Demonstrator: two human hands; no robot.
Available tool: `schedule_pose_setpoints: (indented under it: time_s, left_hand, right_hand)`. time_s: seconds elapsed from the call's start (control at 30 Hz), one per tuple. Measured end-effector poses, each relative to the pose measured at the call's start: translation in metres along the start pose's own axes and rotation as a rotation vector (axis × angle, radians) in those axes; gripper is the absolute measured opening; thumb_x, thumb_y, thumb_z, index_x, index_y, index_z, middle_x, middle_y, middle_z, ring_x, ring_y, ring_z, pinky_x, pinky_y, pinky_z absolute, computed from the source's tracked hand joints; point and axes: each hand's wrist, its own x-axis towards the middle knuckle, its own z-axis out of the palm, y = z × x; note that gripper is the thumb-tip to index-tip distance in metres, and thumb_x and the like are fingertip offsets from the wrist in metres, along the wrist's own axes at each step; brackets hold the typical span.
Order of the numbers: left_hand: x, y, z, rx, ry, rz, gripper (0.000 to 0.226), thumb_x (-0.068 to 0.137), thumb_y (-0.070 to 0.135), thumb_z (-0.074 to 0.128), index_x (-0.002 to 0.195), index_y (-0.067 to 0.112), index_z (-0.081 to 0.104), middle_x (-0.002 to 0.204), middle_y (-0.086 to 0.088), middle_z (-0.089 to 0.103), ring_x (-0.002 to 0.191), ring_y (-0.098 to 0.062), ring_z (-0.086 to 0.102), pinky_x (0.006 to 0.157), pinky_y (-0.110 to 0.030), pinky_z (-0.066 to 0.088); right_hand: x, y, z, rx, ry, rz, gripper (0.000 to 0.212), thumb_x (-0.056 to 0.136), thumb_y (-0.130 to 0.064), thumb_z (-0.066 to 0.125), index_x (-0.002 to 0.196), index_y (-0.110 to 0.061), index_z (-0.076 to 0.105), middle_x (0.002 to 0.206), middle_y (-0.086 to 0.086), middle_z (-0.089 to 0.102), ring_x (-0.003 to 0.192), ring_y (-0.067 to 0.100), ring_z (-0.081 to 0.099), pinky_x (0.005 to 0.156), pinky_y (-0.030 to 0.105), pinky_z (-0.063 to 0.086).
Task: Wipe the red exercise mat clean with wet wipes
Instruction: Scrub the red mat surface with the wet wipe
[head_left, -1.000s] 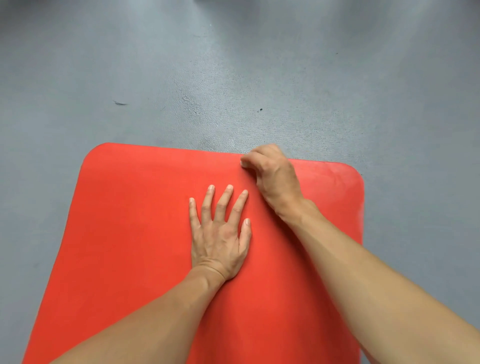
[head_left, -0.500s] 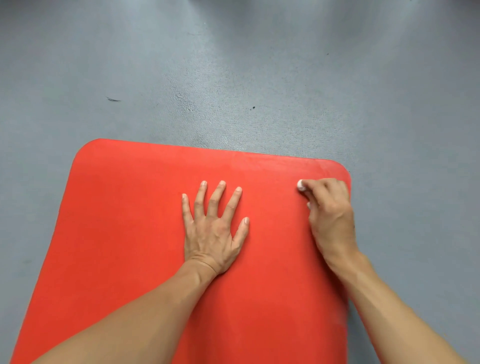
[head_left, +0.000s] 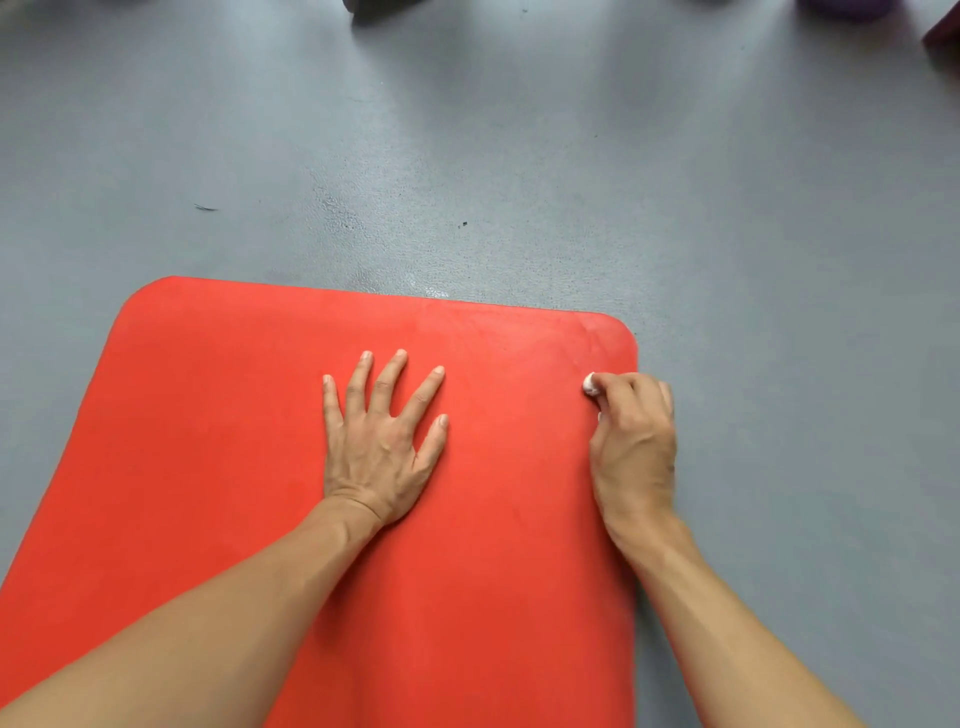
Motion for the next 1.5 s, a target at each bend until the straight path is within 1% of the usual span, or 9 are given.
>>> schedule_pose_setpoints:
  time_s: [0.27,0.43,0.53,0.7,0.83,0.97,1.23,1.37,1.5]
  left_hand:
    - [-0.003,0.046,-0.002,0.014,-0.045,0.212,0.052,0.106,0.058,0.027,0.158,0.05,0.029,0.165,0.004,0.036,0.156,-0.039,0.023,0.116,-0.08,0.016]
    - [-0.003,0.057,0.005,0.016,-0.034,0.212,0.053,0.105,0.058,0.029,0.157,0.05,0.035,0.166,0.007,0.036,0.158,-0.033,0.021,0.12,-0.073,0.015]
    - [-0.004,0.055,0.001,0.012,-0.056,0.215,0.054,0.105,0.057,0.032,0.158,0.05,0.034,0.166,0.006,0.036,0.158,-0.033,0.021,0.12,-0.073,0.016]
    - [-0.003,0.058,-0.002,0.017,-0.065,0.225,0.055,0.104,0.055,0.035,0.158,0.047,0.036,0.166,0.004,0.037,0.158,-0.035,0.022,0.119,-0.074,0.017]
    - [-0.003,0.059,-0.003,0.011,-0.076,0.221,0.055,0.103,0.054,0.037,0.158,0.047,0.036,0.165,0.004,0.038,0.158,-0.035,0.022,0.119,-0.074,0.017]
    - [-0.002,0.058,-0.003,0.011,-0.071,0.221,0.055,0.104,0.054,0.037,0.158,0.048,0.036,0.165,0.005,0.038,0.158,-0.035,0.022,0.12,-0.073,0.017]
    - [-0.002,0.058,-0.003,0.002,-0.062,0.223,0.054,0.104,0.054,0.037,0.158,0.047,0.038,0.165,0.004,0.039,0.158,-0.036,0.022,0.119,-0.074,0.017]
    - [-0.001,0.058,-0.002,0.001,-0.062,0.217,0.054,0.103,0.054,0.038,0.157,0.047,0.038,0.165,0.005,0.039,0.158,-0.035,0.023,0.119,-0.074,0.018]
    - [-0.002,0.057,0.0,0.003,-0.059,0.219,0.054,0.104,0.055,0.037,0.157,0.048,0.038,0.165,0.005,0.039,0.158,-0.035,0.023,0.119,-0.073,0.017]
  right_hand:
    - [-0.027,0.003,-0.029,0.076,-0.296,-0.424,0.02,0.094,-0.015,0.054,0.1,-0.011,0.072,0.094,0.004,0.062,0.092,0.025,0.059,0.074,0.038,0.052]
    - [0.08,0.021,0.004,-0.006,-0.08,-0.211,0.02,0.093,-0.011,0.053,0.094,-0.01,0.074,0.088,0.008,0.061,0.092,0.03,0.056,0.075,0.041,0.048]
    - [0.063,0.012,0.003,0.007,-0.056,-0.126,0.017,0.094,-0.004,0.059,0.097,-0.01,0.074,0.091,0.006,0.062,0.093,0.027,0.054,0.078,0.041,0.049]
    - [-0.006,0.011,-0.033,0.073,-0.2,-0.268,0.018,0.095,-0.006,0.06,0.102,-0.007,0.076,0.095,0.003,0.066,0.09,0.024,0.06,0.075,0.035,0.052]
    - [0.071,0.007,-0.005,0.072,-0.257,-0.374,0.022,0.093,-0.017,0.054,0.094,-0.012,0.075,0.091,0.005,0.063,0.092,0.026,0.059,0.072,0.042,0.053]
    - [0.125,-0.001,0.023,0.035,-0.267,-0.384,0.015,0.092,-0.015,0.06,0.092,-0.012,0.075,0.091,0.005,0.064,0.094,0.027,0.058,0.073,0.045,0.053]
    - [0.038,0.032,-0.036,-0.014,-0.238,-0.343,0.016,0.096,0.002,0.066,0.108,-0.004,0.075,0.099,0.006,0.067,0.091,0.027,0.06,0.08,0.037,0.052]
    - [0.076,0.029,-0.019,-0.044,-0.223,-0.351,0.019,0.095,-0.008,0.055,0.098,-0.007,0.073,0.091,0.007,0.062,0.09,0.028,0.056,0.073,0.04,0.051]
    - [0.059,0.027,-0.019,-0.038,-0.2,-0.24,0.019,0.092,0.005,0.062,0.097,-0.008,0.074,0.09,0.007,0.061,0.089,0.029,0.056,0.078,0.034,0.047]
